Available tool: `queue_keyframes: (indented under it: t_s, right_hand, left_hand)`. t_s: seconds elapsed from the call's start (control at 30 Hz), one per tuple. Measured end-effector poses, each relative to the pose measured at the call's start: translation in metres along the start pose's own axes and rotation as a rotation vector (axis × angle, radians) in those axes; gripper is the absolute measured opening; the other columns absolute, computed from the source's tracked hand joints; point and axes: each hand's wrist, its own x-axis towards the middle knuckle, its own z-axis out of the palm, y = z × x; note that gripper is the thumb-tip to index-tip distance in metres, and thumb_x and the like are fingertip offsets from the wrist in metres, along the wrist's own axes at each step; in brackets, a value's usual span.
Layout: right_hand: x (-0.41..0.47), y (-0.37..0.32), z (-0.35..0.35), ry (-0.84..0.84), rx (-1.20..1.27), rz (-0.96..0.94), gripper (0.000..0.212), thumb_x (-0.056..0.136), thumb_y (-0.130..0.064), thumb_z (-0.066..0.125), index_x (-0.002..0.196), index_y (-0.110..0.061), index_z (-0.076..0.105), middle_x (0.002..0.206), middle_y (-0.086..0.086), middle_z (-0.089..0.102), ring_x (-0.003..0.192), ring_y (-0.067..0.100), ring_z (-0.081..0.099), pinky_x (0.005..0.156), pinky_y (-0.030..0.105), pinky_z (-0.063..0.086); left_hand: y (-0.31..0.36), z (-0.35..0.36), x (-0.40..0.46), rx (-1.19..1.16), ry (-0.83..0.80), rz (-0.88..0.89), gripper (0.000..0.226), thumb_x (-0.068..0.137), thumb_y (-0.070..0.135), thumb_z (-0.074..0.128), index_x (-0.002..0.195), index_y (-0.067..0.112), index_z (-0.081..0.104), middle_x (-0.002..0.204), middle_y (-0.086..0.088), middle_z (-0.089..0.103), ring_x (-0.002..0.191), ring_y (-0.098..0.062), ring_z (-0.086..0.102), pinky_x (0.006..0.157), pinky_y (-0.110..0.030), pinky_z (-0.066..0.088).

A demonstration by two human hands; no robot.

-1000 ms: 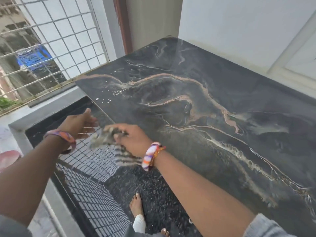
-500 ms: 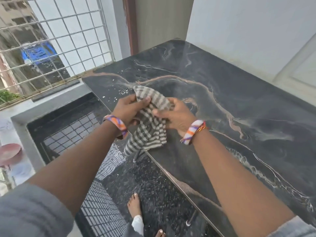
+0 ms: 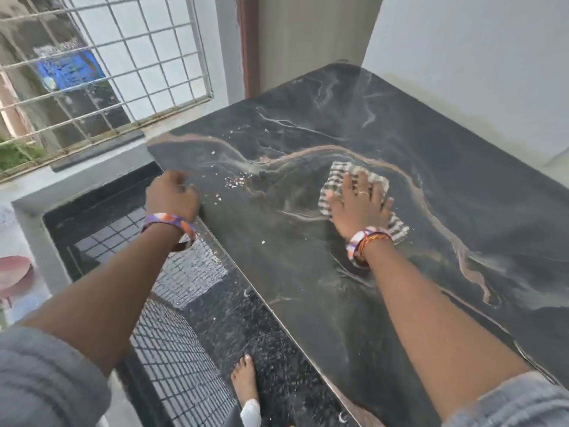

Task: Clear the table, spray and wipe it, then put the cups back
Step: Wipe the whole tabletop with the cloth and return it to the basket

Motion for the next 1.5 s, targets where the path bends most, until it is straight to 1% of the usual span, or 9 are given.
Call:
queue_keyframes:
  t_s: [0.23,0.63,0.77,0.87,0.93,1.03,1.2,1.33,1.5]
  right_hand:
    - [0.127,-0.065,-0.005,0.067,0.033,0.005,0.056,0.098,-0.041,0.026,0.149,-0.023,0.011,0.159,0.004,0.002,0.145,0.033,0.002,0.118,0.050,0.005]
    - [0.094,-0.246,0.025,-0.165,0.298,-0.868,0.048,0.092,-0.005,0.043,0.131,-0.031,0.051,0.150,-0.007,0.035,0.139,0.021,0.031,0.115,0.038,0.025]
    - [0.031,-0.249,0.038,-0.377,0.502,-0.928,0.040,0.091,-0.007,0.049,0.123,-0.028,0.060,0.128,0.001,0.061,0.090,0.013,0.063,0.076,0.028,0.053]
    - [0.005,-0.229,0.028,-0.492,0.802,-0.808,0.035,0.091,-0.005,0.051,0.119,-0.021,0.063,0.100,0.006,0.070,0.052,0.007,0.055,0.047,0.020,0.047]
    - [-0.005,-0.208,0.009,-0.440,0.972,-0.743,0.033,0.091,-0.004,0.052,0.119,-0.017,0.063,0.112,0.010,0.069,0.084,0.030,0.068,0.071,0.035,0.059]
    - [0.001,-0.160,-0.025,-0.214,1.185,-0.638,0.033,0.088,0.005,0.053,0.116,-0.006,0.064,0.115,0.012,0.067,0.109,0.031,0.060,0.094,0.034,0.051]
    - [0.039,-0.041,-0.045,0.266,0.865,-0.305,0.035,0.091,-0.007,0.045,0.119,-0.014,0.064,0.108,0.003,0.066,0.086,0.016,0.061,0.075,0.020,0.046]
    - [0.060,0.015,-0.004,0.109,0.195,-0.114,0.045,0.095,-0.026,0.032,0.140,-0.021,0.039,0.152,0.006,0.032,0.128,0.029,0.041,0.101,0.039,0.039]
    - [0.072,-0.045,0.005,0.132,0.110,-0.228,0.049,0.096,-0.014,0.034,0.145,-0.019,0.029,0.156,0.004,0.021,0.142,0.033,0.020,0.117,0.044,0.017]
  left_hand:
    - [-0.031,0.004,0.060,-0.029,0.149,-0.099,0.032,0.087,0.001,0.041,0.114,0.001,0.059,0.121,-0.023,0.060,0.114,-0.036,0.053,0.096,-0.037,0.040]
    - [-0.066,0.000,0.065,0.120,-0.123,-0.104,0.040,0.081,-0.011,0.039,0.107,0.001,0.065,0.115,-0.017,0.066,0.108,-0.031,0.059,0.093,-0.031,0.044]
    - [-0.082,-0.013,0.039,0.205,-0.235,-0.148,0.040,0.081,-0.011,0.040,0.111,0.001,0.065,0.120,-0.017,0.064,0.112,-0.031,0.057,0.094,-0.032,0.044]
    - [-0.086,-0.023,0.013,0.239,-0.275,-0.147,0.040,0.081,-0.012,0.040,0.109,0.000,0.066,0.120,-0.018,0.064,0.114,-0.031,0.057,0.099,-0.032,0.043]
    - [-0.081,-0.028,-0.002,0.264,-0.304,-0.135,0.040,0.081,-0.011,0.040,0.109,0.002,0.066,0.119,-0.016,0.065,0.113,-0.030,0.058,0.098,-0.033,0.044]
    - [-0.068,-0.030,-0.014,0.301,-0.341,-0.077,0.038,0.083,-0.006,0.042,0.109,0.006,0.066,0.119,-0.013,0.065,0.112,-0.030,0.059,0.095,-0.033,0.046]
    - [-0.053,-0.020,-0.020,0.305,-0.331,-0.007,0.034,0.084,-0.001,0.044,0.110,0.006,0.066,0.118,-0.017,0.065,0.111,-0.032,0.059,0.093,-0.034,0.047]
    - [-0.057,-0.012,-0.017,0.285,-0.334,0.000,0.035,0.083,-0.005,0.043,0.105,0.005,0.067,0.115,-0.015,0.066,0.107,-0.031,0.060,0.089,-0.032,0.047]
    - [-0.075,-0.013,-0.011,0.297,-0.345,-0.015,0.034,0.083,-0.006,0.044,0.103,0.005,0.068,0.113,-0.016,0.068,0.104,-0.031,0.062,0.088,-0.033,0.048]
